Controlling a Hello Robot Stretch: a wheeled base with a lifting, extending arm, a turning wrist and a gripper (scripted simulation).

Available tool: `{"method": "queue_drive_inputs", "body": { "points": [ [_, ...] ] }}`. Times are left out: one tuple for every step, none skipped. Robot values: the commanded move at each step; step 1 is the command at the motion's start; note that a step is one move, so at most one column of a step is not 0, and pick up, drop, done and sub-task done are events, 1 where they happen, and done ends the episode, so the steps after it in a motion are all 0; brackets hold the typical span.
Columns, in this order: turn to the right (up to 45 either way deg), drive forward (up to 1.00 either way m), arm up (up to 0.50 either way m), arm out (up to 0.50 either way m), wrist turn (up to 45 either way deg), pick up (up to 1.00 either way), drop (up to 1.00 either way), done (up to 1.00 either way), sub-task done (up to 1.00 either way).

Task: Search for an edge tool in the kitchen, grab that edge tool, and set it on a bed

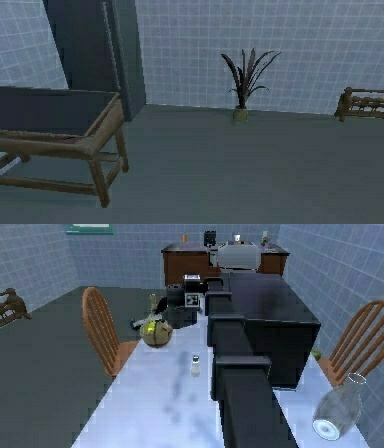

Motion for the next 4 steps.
{"method": "queue_drive_inputs", "body": {
  "points": [
    [0.0, 0.0, 0.0, 0.0, -45.0, 0.0, 0.0, 0.0, 0.0],
    [0.0, 0.0, 0.0, 0.0, -45.0, 0.0, 0.0, 0.0, 0.0],
    [0.0, 0.0, 0.0, 0.0, -6.0, 0.0, 0.0, 0.0, 0.0],
    [0.0, 0.0, 0.0, -0.32, 0.0, 0.0, 0.0, 0.0, 0.0]
  ]
}}
